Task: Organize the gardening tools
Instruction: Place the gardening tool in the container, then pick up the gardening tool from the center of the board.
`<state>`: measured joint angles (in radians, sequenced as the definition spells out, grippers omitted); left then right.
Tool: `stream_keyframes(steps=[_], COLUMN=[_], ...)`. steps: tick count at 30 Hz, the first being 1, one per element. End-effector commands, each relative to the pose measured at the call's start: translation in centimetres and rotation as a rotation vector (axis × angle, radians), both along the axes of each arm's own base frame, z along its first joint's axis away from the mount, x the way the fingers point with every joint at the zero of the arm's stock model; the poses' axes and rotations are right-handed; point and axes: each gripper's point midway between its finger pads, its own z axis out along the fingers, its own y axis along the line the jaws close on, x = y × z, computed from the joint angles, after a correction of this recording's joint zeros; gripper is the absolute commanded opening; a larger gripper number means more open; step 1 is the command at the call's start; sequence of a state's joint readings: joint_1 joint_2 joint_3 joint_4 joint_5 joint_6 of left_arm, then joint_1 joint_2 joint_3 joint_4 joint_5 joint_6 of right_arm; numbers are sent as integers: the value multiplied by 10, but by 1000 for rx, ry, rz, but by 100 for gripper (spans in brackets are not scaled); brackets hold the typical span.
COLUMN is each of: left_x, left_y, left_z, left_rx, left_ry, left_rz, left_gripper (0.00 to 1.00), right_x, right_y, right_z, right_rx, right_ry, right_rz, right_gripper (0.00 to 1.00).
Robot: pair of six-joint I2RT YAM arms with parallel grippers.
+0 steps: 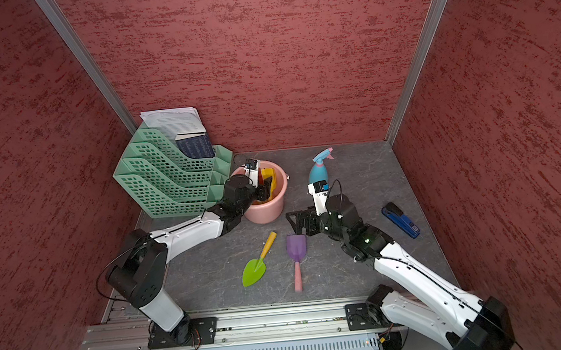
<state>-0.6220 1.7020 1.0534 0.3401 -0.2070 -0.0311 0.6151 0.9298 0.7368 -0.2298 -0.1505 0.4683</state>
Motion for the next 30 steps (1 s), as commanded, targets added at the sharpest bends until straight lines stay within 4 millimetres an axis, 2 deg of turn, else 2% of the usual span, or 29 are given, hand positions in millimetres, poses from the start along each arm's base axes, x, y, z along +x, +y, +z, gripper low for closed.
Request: stream_keyframes(steps=[1, 10, 13, 17, 24, 30], left_x=[-3, -20, -33, -57, -108, -137], left_y=[4, 5, 2, -1, 18, 36], left_z=[8, 22, 28, 31, 34, 28], left_rx=[-25, -37, -36, -39, -105, -113], left_ry=[-18, -29, -21, 11, 67, 149], left_rz=[5, -16, -45, -102, -143, -141], left_gripper=[75, 82, 89, 100, 100, 100], right_x=[2, -1, -5, -11, -23, -29], right_y=[-3, -4, -6, -10, -11, -9], right_z=[-3, -20, -31, -46, -68, -99], right_rx=[1, -28, -56, -74, -98, -157], right_ry=[10, 67, 112, 172, 269, 379], right_rz=[-15, -10, -7, -19, -2, 2], right_gripper=[99, 98, 98, 99, 98, 98])
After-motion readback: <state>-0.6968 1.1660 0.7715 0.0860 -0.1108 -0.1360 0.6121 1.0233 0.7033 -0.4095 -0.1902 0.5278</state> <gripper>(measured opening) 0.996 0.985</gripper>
